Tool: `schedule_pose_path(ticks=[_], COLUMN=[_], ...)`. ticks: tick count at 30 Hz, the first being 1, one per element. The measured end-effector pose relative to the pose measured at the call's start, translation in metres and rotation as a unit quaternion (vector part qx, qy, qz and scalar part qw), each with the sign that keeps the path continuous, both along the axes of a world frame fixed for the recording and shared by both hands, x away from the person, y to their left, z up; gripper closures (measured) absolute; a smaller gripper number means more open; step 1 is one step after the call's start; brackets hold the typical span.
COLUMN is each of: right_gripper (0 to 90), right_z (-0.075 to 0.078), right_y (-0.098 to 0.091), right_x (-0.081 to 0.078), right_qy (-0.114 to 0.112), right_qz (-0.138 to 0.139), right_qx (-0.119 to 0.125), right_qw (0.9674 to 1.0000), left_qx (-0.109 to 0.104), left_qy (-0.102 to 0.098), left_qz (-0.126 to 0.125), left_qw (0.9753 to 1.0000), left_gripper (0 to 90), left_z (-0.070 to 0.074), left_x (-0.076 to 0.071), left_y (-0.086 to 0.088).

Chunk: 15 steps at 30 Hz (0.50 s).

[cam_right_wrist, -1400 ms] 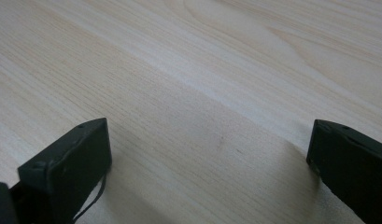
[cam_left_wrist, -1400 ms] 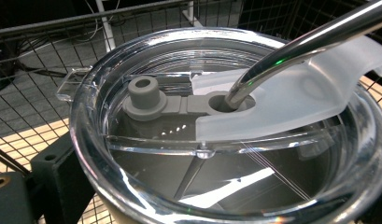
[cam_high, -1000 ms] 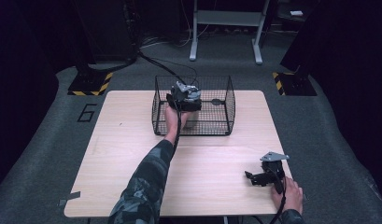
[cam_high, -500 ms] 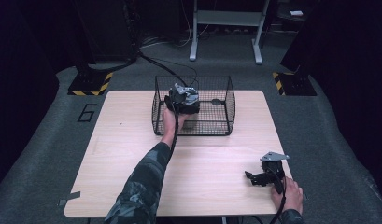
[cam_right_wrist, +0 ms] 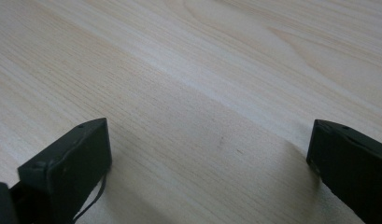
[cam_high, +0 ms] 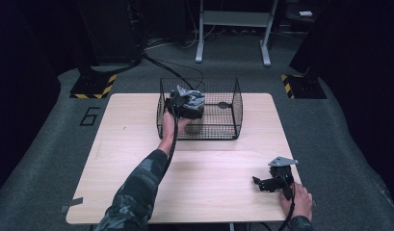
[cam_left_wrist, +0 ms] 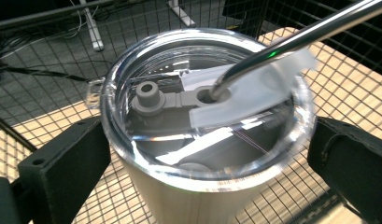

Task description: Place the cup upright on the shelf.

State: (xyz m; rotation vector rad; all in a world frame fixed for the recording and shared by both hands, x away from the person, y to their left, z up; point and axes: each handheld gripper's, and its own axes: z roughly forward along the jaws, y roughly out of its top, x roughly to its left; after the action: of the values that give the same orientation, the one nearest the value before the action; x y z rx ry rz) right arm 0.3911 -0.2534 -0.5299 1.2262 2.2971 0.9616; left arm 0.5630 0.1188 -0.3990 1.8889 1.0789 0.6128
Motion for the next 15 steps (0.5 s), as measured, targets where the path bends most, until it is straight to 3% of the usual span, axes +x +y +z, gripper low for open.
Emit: schedule_pose_path(ticks=[4, 15], right_gripper=[0.0, 0.0], right_z=[0.000, 0.000], right_y=[0.000, 0.000], right_x=[0.000, 0.000], right_qy=[0.000, -0.001], right_qz=[0.000, 0.002], right_qx=[0.000, -0.001], right_qw=[1.0000, 1.0000], left_qx=[0.007, 0.017], left_qy=[0.005, -0.007], left_qz=[-0.007, -0.051], left_qw=[0.9999, 0.9985], left_gripper=[0.1, 0.2], left_z=[0.008, 0.033], left_x=[-0.009, -0.051], left_y=[0.004, 0.022])
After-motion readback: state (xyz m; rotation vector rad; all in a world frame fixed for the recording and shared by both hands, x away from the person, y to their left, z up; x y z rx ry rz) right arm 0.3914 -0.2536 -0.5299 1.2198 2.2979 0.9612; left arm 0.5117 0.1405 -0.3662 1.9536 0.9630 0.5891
